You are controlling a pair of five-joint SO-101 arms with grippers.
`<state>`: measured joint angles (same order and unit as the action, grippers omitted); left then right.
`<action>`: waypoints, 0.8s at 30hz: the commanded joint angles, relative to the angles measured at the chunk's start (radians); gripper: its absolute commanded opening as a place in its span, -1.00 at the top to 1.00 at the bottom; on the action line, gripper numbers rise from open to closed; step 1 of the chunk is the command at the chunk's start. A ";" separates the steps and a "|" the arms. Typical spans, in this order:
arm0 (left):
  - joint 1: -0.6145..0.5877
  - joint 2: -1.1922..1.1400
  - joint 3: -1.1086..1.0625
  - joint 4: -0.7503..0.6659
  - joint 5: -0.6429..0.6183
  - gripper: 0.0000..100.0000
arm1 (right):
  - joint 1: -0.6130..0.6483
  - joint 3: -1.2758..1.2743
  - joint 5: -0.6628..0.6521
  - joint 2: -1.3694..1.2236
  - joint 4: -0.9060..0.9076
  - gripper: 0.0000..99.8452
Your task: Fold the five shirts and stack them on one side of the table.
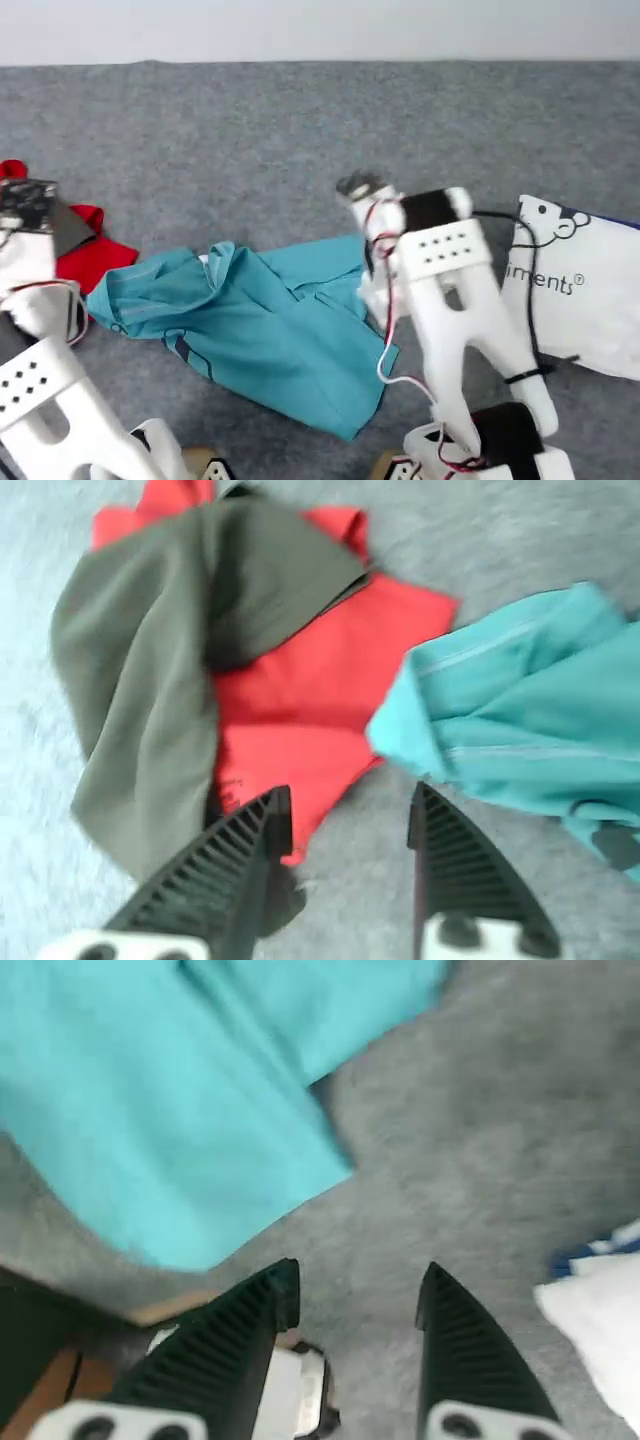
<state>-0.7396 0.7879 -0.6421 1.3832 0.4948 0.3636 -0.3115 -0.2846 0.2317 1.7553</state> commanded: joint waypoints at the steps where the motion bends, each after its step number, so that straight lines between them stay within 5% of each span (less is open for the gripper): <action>1: -0.068 0.017 -0.022 0.000 0.008 0.62 | 0.074 -0.057 0.009 0.033 0.041 0.58; 24: -0.084 0.017 -0.076 -0.051 0.003 0.62 | 0.096 -0.066 -0.041 -0.369 -0.151 0.58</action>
<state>-0.8255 0.7879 -0.7219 1.3556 0.4948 0.4572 -0.3867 -0.3138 -0.1135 1.6264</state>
